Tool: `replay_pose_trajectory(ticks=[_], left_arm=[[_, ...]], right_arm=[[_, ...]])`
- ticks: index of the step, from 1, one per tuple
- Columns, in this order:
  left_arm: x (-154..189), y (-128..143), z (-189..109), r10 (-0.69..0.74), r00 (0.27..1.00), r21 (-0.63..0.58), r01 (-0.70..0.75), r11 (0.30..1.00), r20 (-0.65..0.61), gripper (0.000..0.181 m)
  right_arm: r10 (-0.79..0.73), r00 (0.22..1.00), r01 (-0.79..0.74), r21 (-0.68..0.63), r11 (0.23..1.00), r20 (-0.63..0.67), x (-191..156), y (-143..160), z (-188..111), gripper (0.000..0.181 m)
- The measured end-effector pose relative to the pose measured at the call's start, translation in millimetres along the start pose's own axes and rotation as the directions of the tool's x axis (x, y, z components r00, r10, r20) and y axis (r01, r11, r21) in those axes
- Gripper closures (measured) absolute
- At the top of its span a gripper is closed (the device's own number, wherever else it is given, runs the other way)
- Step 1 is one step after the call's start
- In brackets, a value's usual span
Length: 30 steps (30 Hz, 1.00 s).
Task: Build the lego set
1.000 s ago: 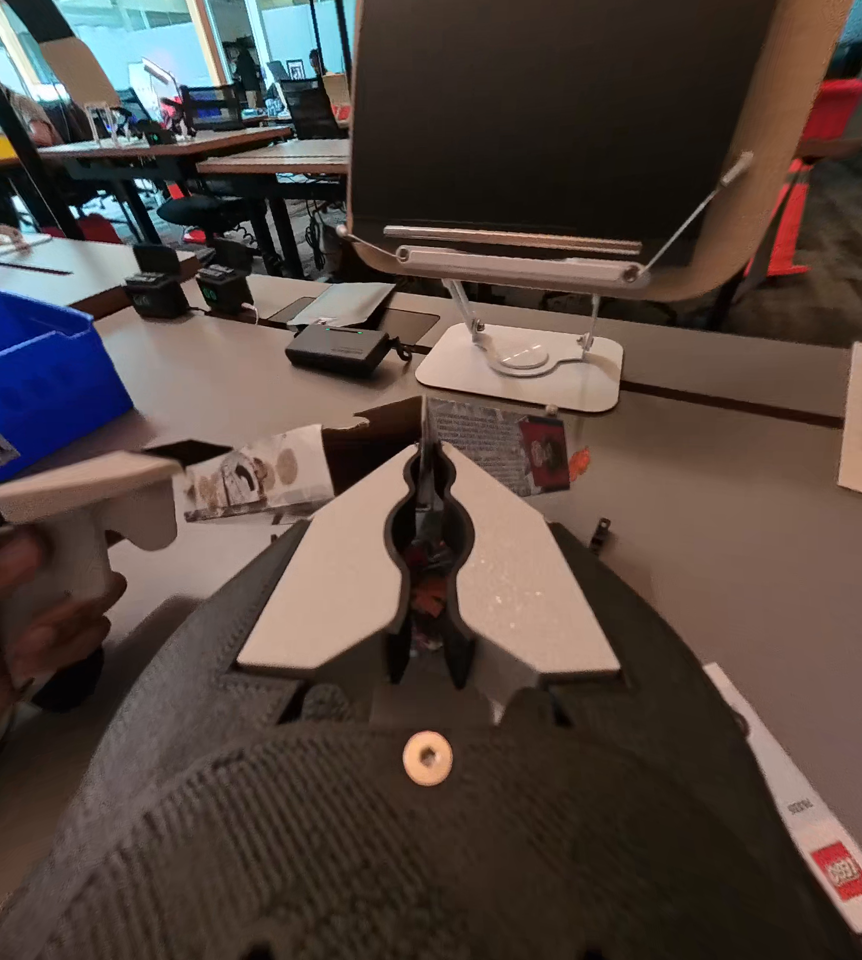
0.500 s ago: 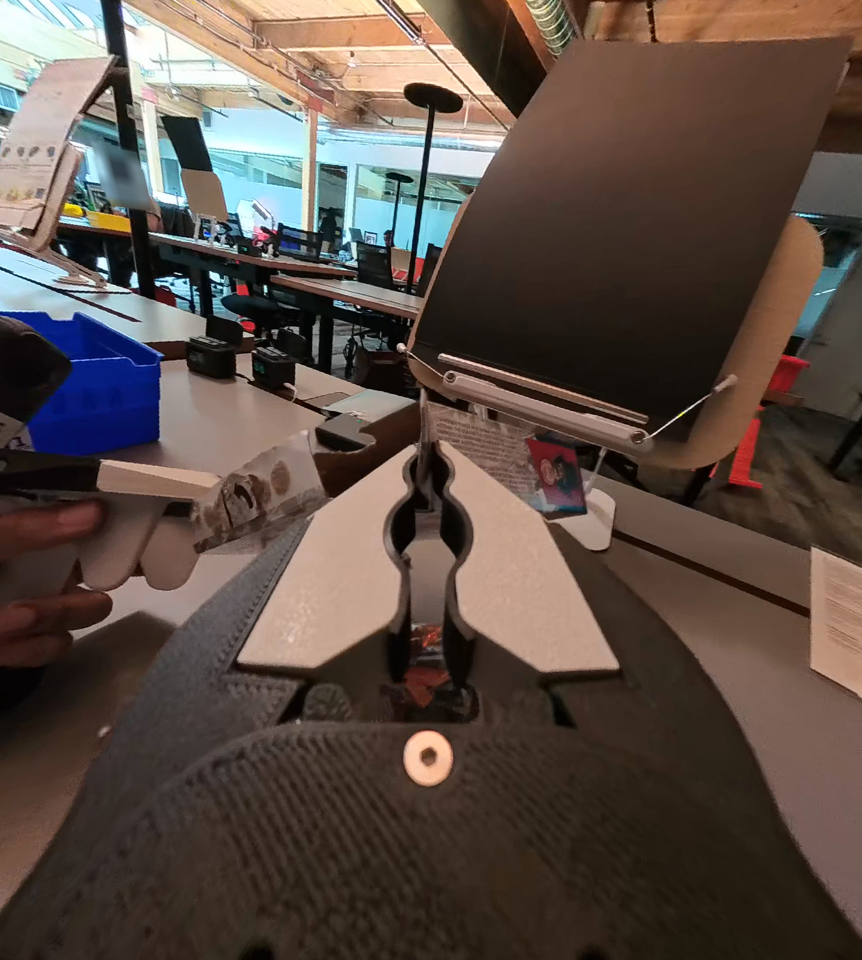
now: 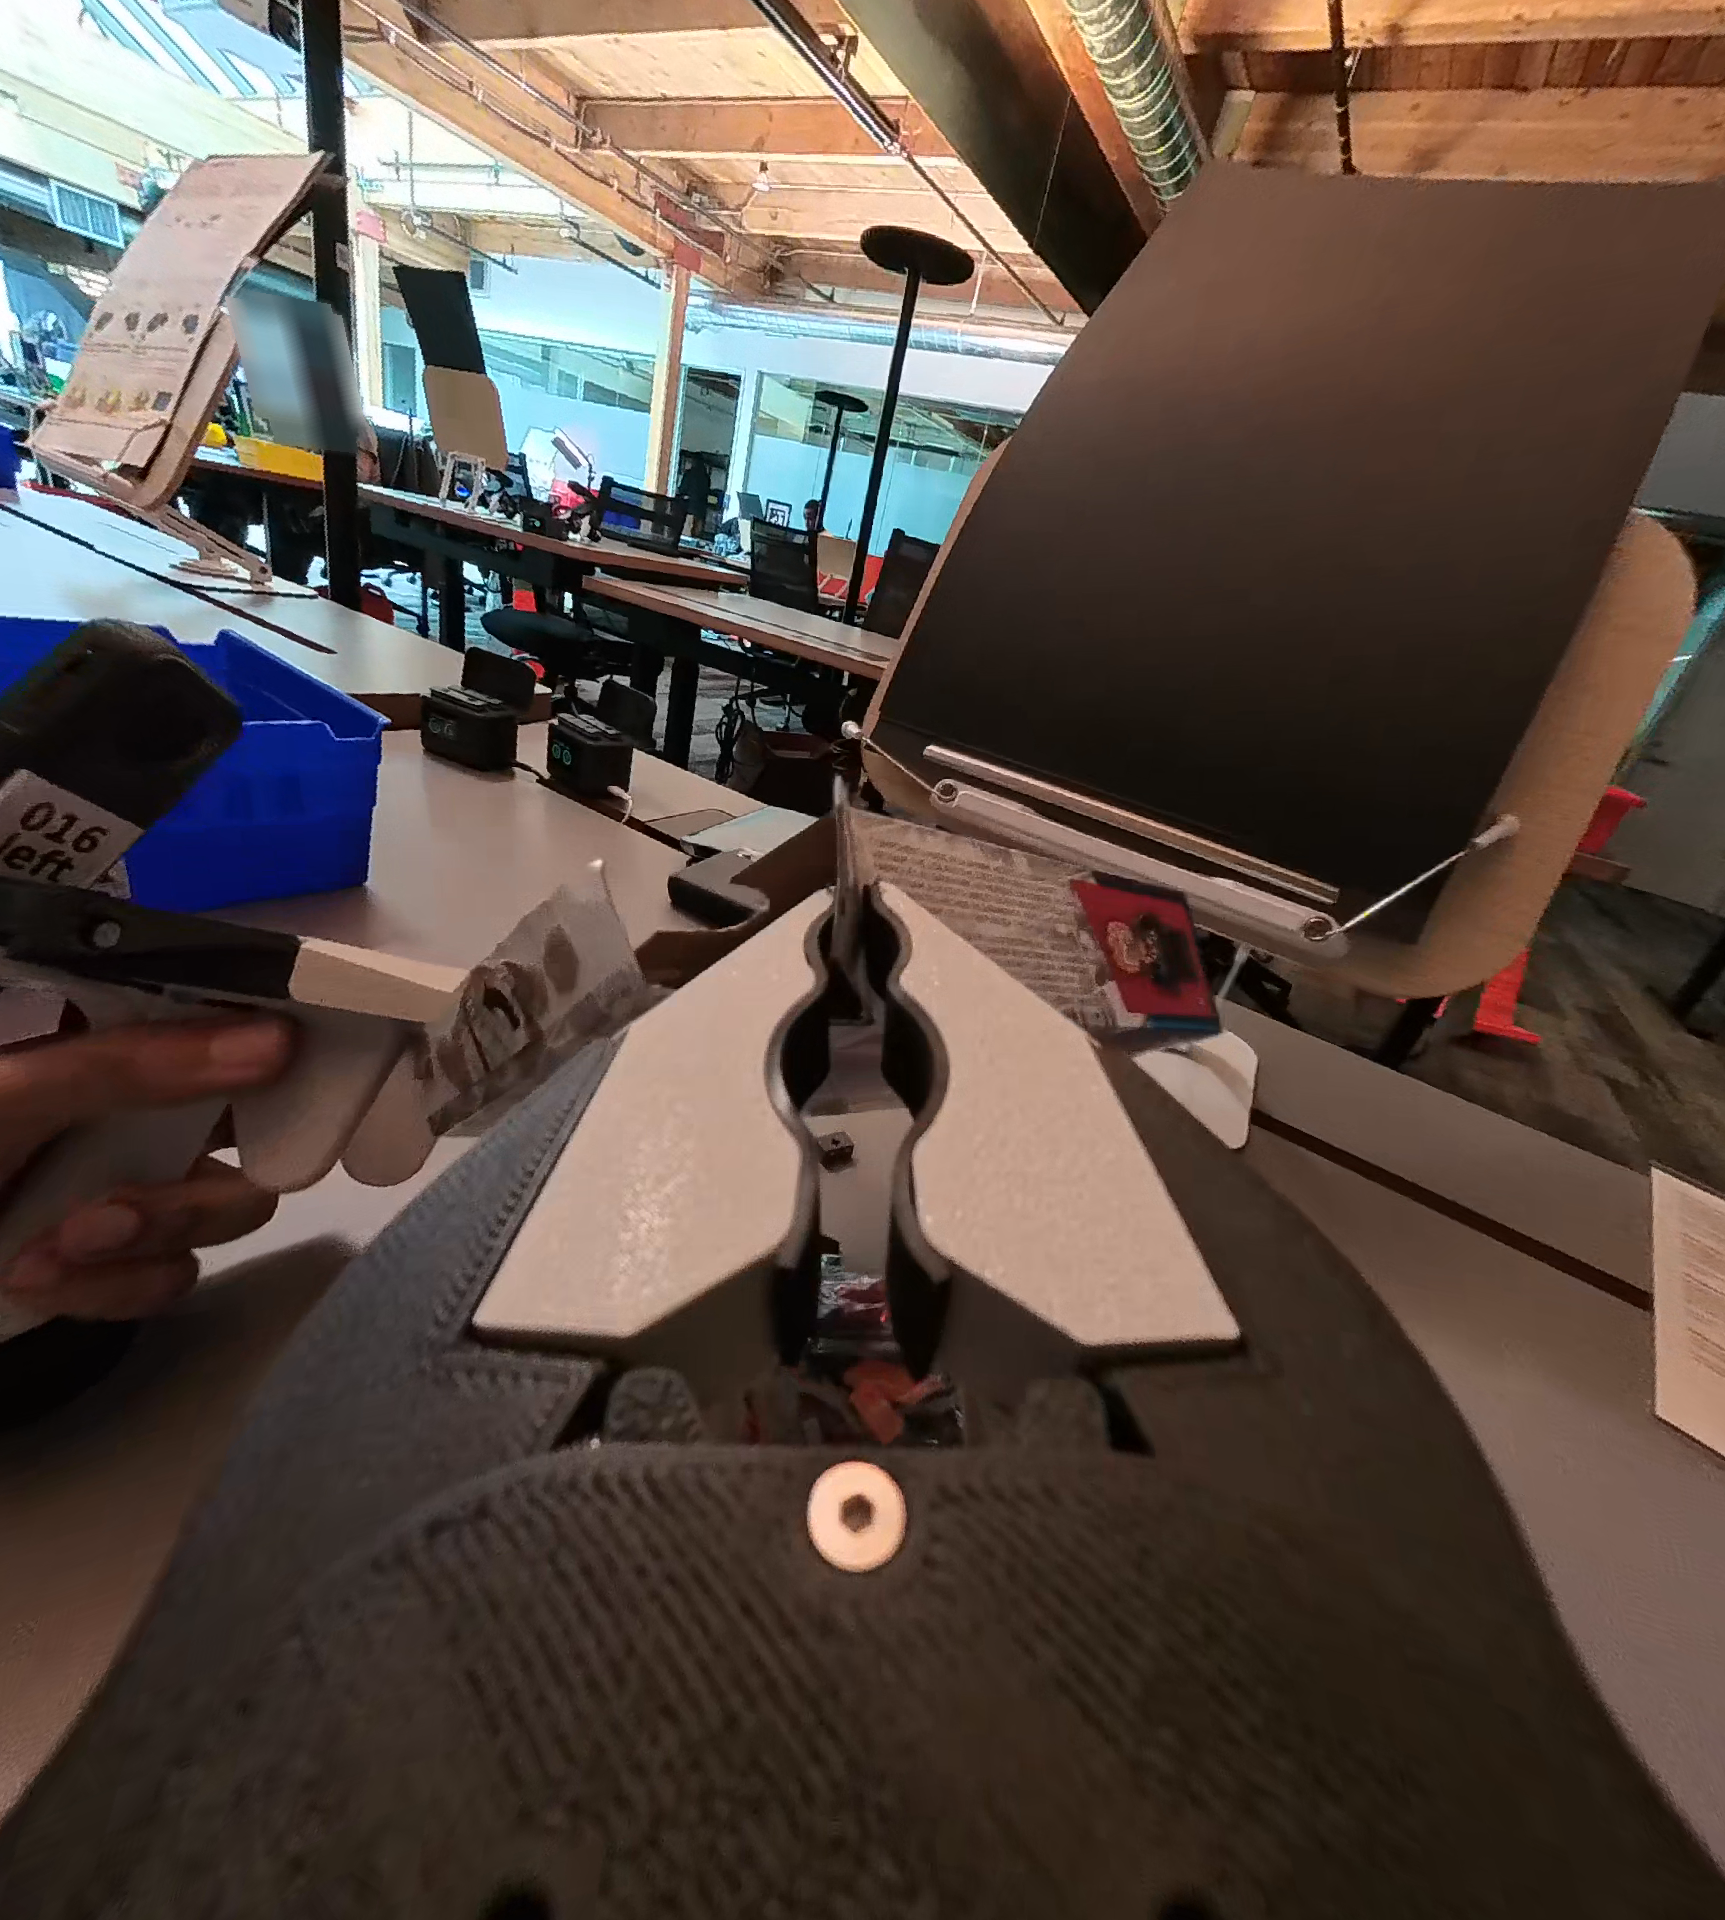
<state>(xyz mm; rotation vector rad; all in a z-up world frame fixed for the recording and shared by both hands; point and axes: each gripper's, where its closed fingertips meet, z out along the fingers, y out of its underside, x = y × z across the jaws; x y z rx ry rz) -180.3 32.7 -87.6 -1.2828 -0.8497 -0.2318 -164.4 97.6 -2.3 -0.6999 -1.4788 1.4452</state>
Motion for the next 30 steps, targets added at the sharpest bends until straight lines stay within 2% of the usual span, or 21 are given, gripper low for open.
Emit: replay_pose_trajectory(ticks=[1, 4, 10, 14, 19, 20, 24, 26, 30], left_arm=[[2.0, -1.2, -0.8, 0.005, 1.000, 0.007, -0.005, 1.000, -0.014, 0.141], [7.8, -9.2, -4.5, 0.028, 0.999, 0.056, -0.025, 0.998, -0.045, 0.155], [13.9, -19.0, -10.0, 0.081, 0.996, 0.115, -0.076, 0.990, -0.048, 0.166], [27.4, -31.3, -18.1, 0.160, 0.985, 0.200, -0.144, 0.969, -0.070, 0.170], [54.7, -40.2, -28.7, 0.347, 0.935, 0.303, -0.310, 0.901, -0.075, 0.172], [59.0, -41.4, -30.9, 0.388, 0.920, 0.325, -0.350, 0.879, -0.058, 0.178], [78.6, -48.0, -44.4, 0.538, 0.843, 0.436, -0.491, 0.754, 0.018, 0.168], [82.7, -46.8, -45.8, 0.578, 0.815, 0.447, -0.535, 0.717, 0.049, 0.165], [86.4, -39.3, -40.9, 0.617, 0.785, 0.415, -0.578, 0.703, 0.048, 0.159]], right_arm=[[0.007, 1.000, -0.007, 0.002, 1.000, 0.000, 0.9, -0.6, -0.4, 0.181], [0.050, 0.999, -0.050, 0.007, 0.999, 0.020, 1.1, -1.2, -0.9, 0.181], [0.170, 0.977, -0.179, 0.061, 0.982, 0.128, -1.7, -11.1, -6.1, 0.181], [0.289, 0.937, -0.311, 0.089, 0.946, 0.195, 4.2, -17.9, -10.9, 0.181], [0.413, 0.868, -0.456, 0.117, 0.882, 0.275, 12.2, -26.3, -18.1, 0.181], [0.403, 0.871, -0.451, 0.131, 0.883, 0.282, 12.7, -29.3, -20.3, 0.181], [0.384, 0.866, -0.447, 0.153, 0.881, 0.319, 12.0, -43.9, -28.6, 0.181], [0.412, 0.852, -0.477, 0.157, 0.865, 0.324, 14.1, -50.3, -31.2, 0.181], [0.370, 0.871, -0.438, 0.171, 0.882, 0.323, 11.9, -62.4, -38.4, 0.181]])
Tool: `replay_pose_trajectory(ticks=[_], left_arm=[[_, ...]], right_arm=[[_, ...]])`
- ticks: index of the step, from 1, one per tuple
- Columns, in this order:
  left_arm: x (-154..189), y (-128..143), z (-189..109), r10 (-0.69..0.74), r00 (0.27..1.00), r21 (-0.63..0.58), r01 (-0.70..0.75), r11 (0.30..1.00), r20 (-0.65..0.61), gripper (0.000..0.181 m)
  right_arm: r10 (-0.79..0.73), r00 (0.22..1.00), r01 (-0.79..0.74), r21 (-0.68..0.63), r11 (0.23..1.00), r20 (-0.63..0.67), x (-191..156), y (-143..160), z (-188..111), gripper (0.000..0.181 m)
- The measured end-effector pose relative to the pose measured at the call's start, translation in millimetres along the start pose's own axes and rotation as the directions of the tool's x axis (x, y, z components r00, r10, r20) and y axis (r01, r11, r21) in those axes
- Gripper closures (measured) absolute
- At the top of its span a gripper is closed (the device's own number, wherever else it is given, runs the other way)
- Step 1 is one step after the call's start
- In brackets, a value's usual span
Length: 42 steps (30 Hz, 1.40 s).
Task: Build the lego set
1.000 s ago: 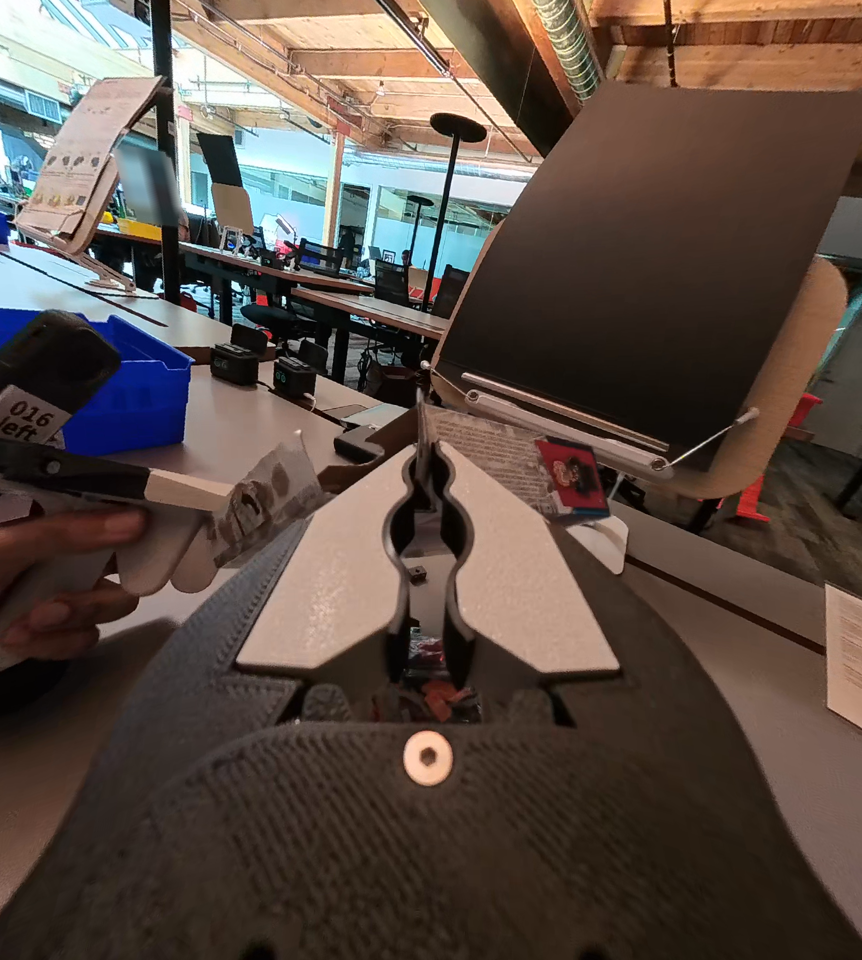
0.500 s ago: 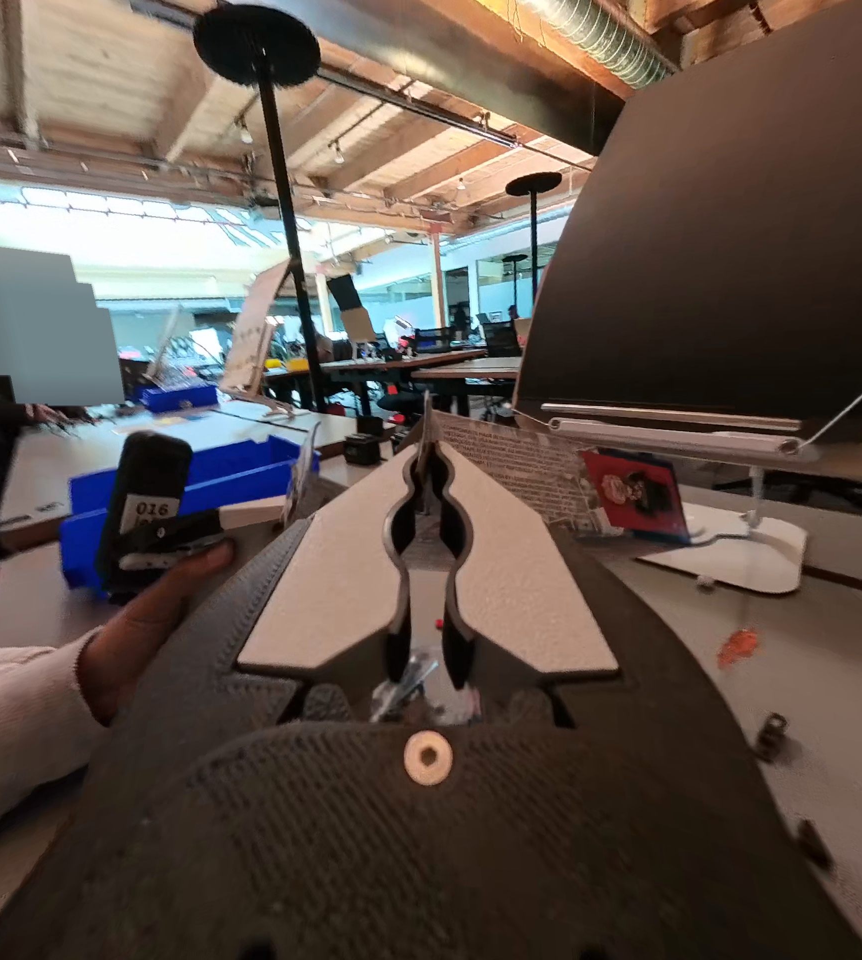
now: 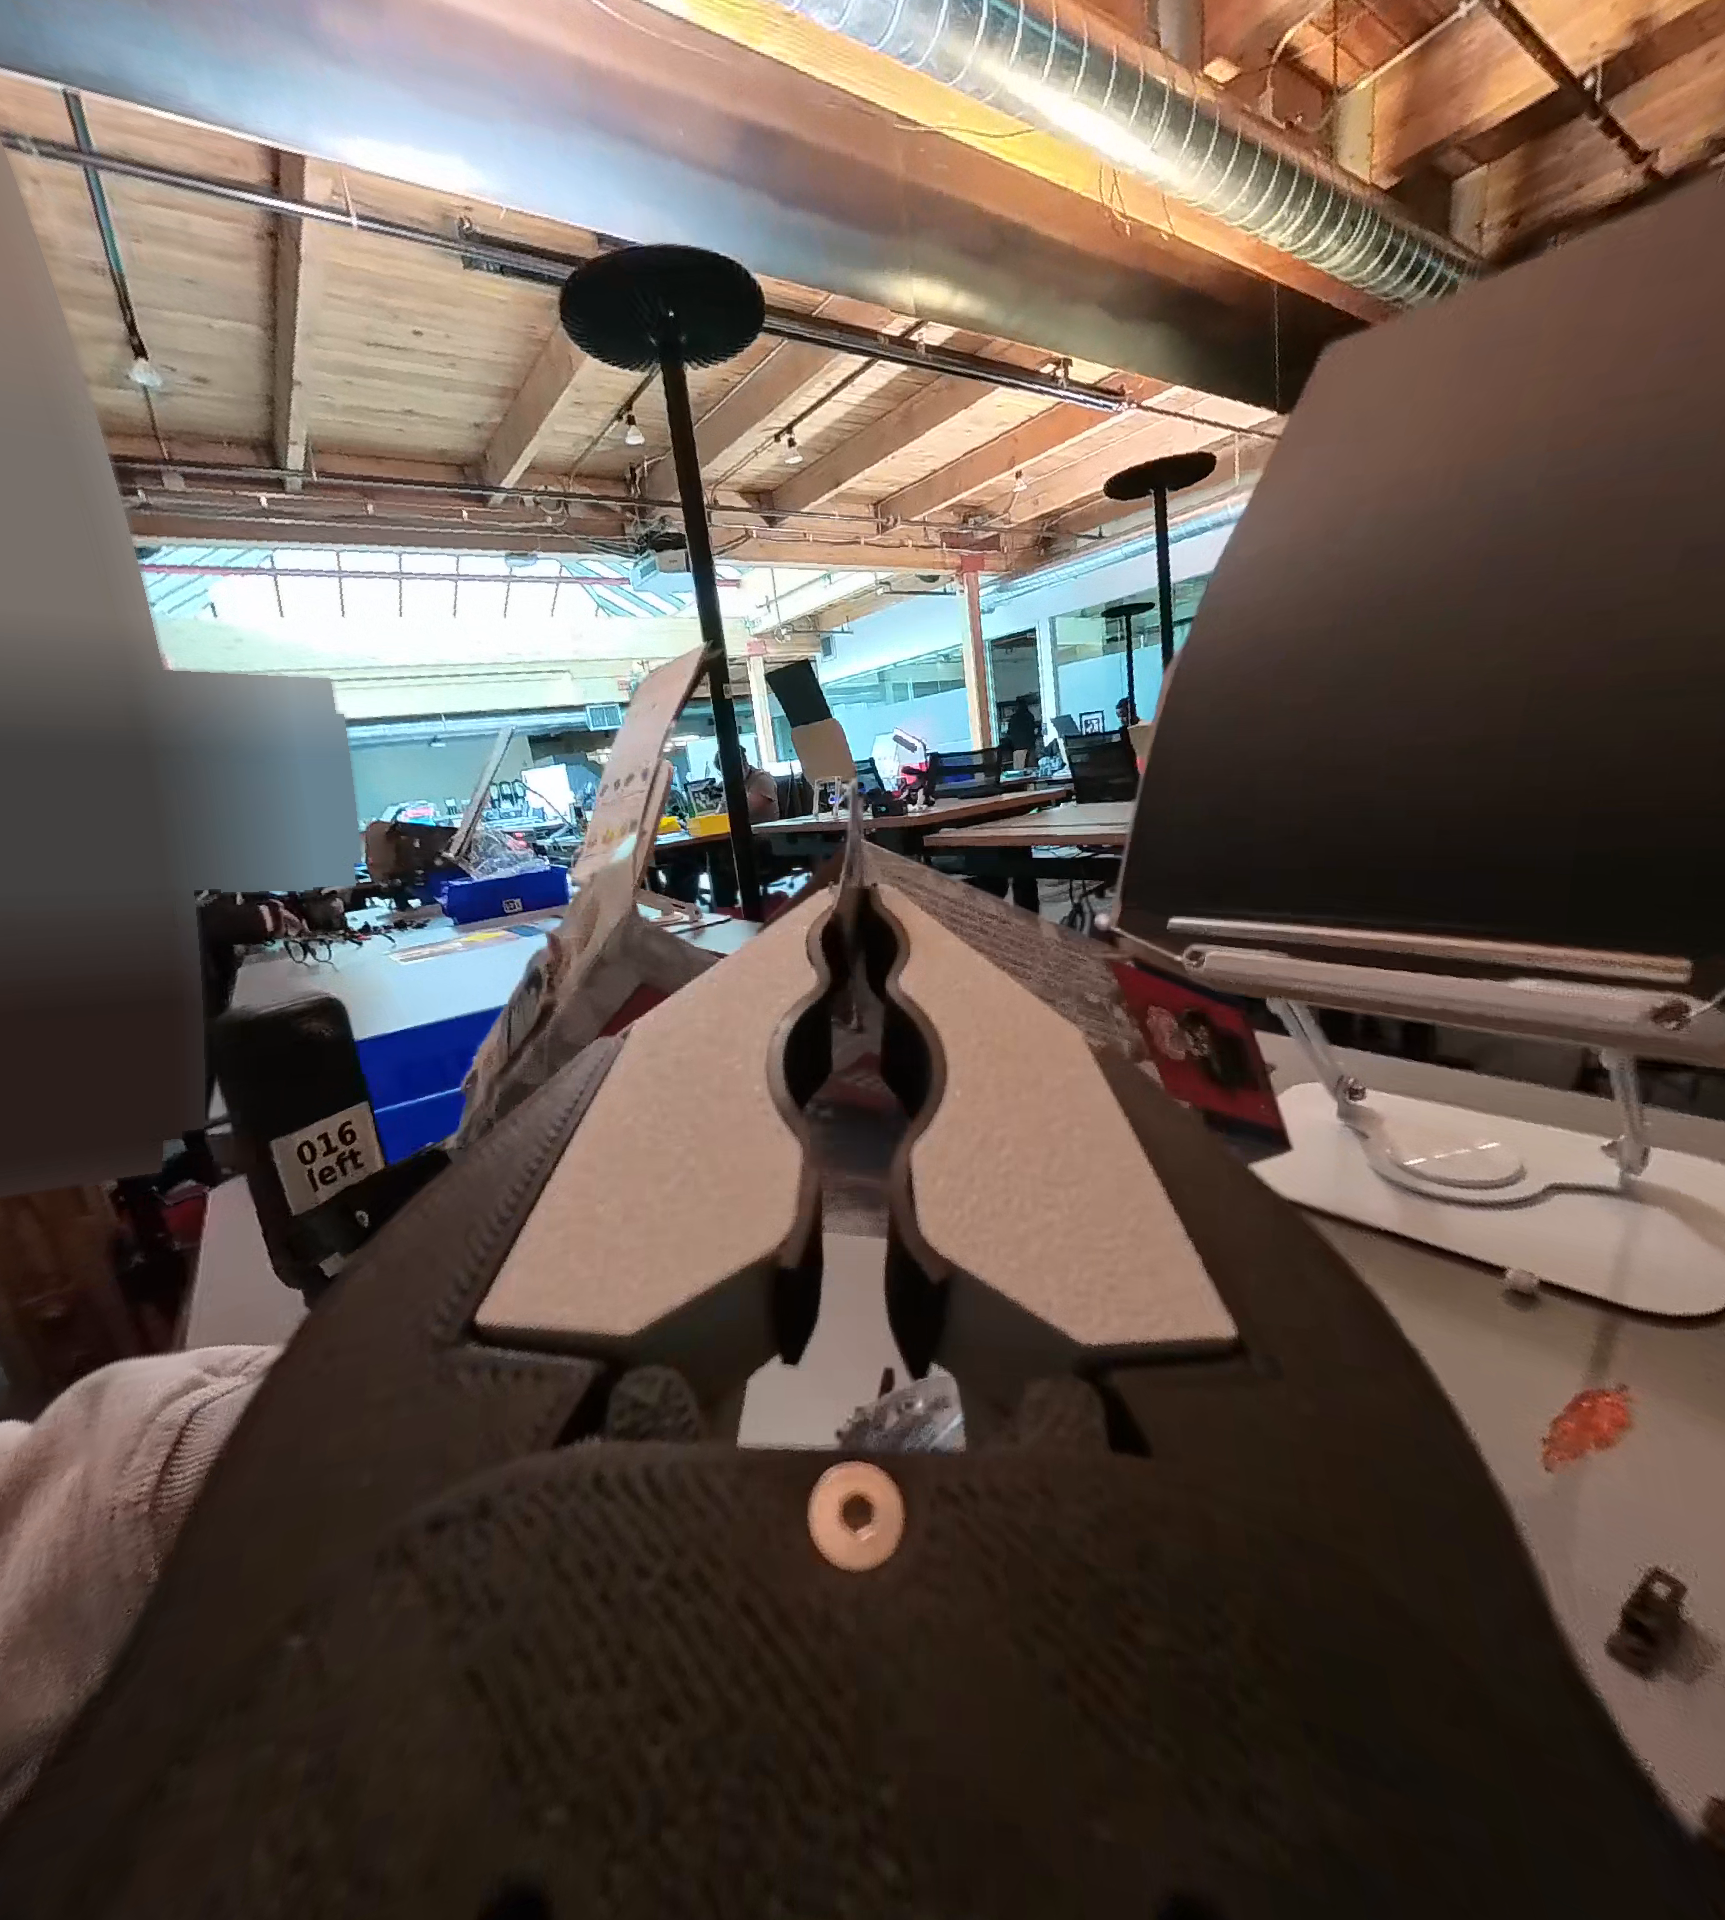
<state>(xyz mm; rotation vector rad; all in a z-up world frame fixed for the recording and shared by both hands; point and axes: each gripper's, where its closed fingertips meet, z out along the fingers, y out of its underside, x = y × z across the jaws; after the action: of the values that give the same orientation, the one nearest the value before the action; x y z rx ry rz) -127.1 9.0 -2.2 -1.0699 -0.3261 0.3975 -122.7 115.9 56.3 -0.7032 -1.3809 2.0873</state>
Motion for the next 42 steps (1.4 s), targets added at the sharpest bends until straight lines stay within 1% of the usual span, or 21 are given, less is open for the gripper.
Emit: replay_pose_trajectory(ticks=[3, 5, 8, 9, 13, 17, 19, 21, 23, 26, 28, 30, 32, 34, 37, 39, 42], left_arm=[[-1.2, -0.3, 0.5, -0.021, 1.000, 0.001, 0.021, 1.000, 0.000, 0.143], [-1.5, -1.4, 0.2, -0.039, 0.999, 0.009, 0.039, 0.999, -0.007, 0.139], [4.1, 3.6, 2.9, -0.044, 0.998, -0.022, 0.043, 0.999, -0.042, 0.122], [6.3, 6.6, 4.4, -0.037, 0.998, -0.041, 0.035, 0.999, -0.051, 0.115], [11.8, 13.4, 7.3, 0.036, 0.998, -0.082, -0.041, 0.996, -0.058, 0.097], [22.6, 21.7, 9.7, 0.115, 0.989, -0.120, -0.126, 0.985, -0.092, 0.087], [24.9, 26.8, 10.8, 0.181, 0.980, -0.142, -0.192, 0.971, -0.087, 0.086], [27.2, 31.3, 11.2, 0.263, 0.962, -0.155, -0.272, 0.950, -0.080, 0.090], [30.2, 36.0, 11.0, 0.350, 0.933, -0.165, -0.358, 0.919, -0.079, 0.098], [34.9, 38.4, 10.7, 0.441, 0.894, -0.153, -0.447, 0.881, -0.073, 0.113], [37.9, 39.9, 10.6, 0.466, 0.881, -0.150, -0.473, 0.868, -0.080, 0.122], [38.5, 42.0, 10.7, 0.465, 0.881, -0.159, -0.473, 0.867, -0.088, 0.125], [36.9, 42.4, 10.5, 0.455, 0.886, -0.170, -0.464, 0.870, -0.088, 0.129], [32.2, 42.2, 10.3, 0.430, 0.900, -0.188, -0.436, 0.880, -0.078, 0.129], [29.8, 49.2, 11.0, 0.375, 0.922, -0.228, -0.387, 0.893, -0.098, 0.116], [33.7, 57.8, 12.0, 0.376, 0.918, -0.259, -0.397, 0.881, -0.129, 0.107], [40.1, 65.5, 12.9, 0.387, 0.909, -0.284, -0.417, 0.863, -0.156, 0.105]], right_arm=[[-0.044, 0.999, 0.044, -0.008, 0.999, 0.010, -5.7, -7.5, -2.7, 0.181], [-0.048, 0.999, 0.048, 0.001, 0.999, 0.015, -7.8, -12.6, -4.8, 0.181], [-0.044, 0.999, 0.044, 0.006, 0.999, 0.017, -9.0, -17.3, -6.9, 0.181], [-0.046, 0.999, 0.046, 0.005, 0.999, 0.017, -9.3, -18.2, -7.4, 0.181], [-0.054, 0.998, 0.054, 0.003, 0.999, 0.021, -11.3, -23.4, -10.7, 0.181], [-0.048, 0.999, 0.048, -0.014, 0.999, 0.005, -10.6, -25.7, -12.2, 0.181], [-0.031, 1.000, 0.031, -0.051, 0.998, 0.002, -10.4, -20.8, -10.5, 0.181], [0.002, 1.000, -0.003, -0.130, 0.991, -0.009, -9.2, -9.0, -6.9, 0.181], [0.017, 1.000, -0.020, -0.163, 0.986, -0.023, -6.9, -4.1, -6.2, 0.181], [0.045, 0.999, -0.047, -0.171, 0.984, -0.019, -5.9, -3.2, -7.0, 0.181], [0.076, 0.997, -0.079, -0.169, 0.983, -0.023, -3.7, -2.3, -7.4, 0.181], [0.097, 0.995, -0.100, -0.166, 0.981, -0.029, -1.2, -0.8, -7.7, 0.181], [0.110, 0.992, -0.118, -0.159, 0.980, -0.061, 5.9, 0.4, -8.9, 0.181], [0.134, 0.986, -0.147, -0.131, 0.980, -0.104, 16.0, -1.3, -12.2, 0.181], [0.201, 0.974, -0.213, -0.112, 0.971, -0.107, 22.1, -2.2, -15.3, 0.181], [0.212, 0.969, -0.227, -0.124, 0.966, -0.124, 24.9, 1.0, -16.0, 0.181], [0.193, 0.968, -0.214, -0.120, 0.970, -0.160, 29.4, 1.4, -17.6, 0.181]])
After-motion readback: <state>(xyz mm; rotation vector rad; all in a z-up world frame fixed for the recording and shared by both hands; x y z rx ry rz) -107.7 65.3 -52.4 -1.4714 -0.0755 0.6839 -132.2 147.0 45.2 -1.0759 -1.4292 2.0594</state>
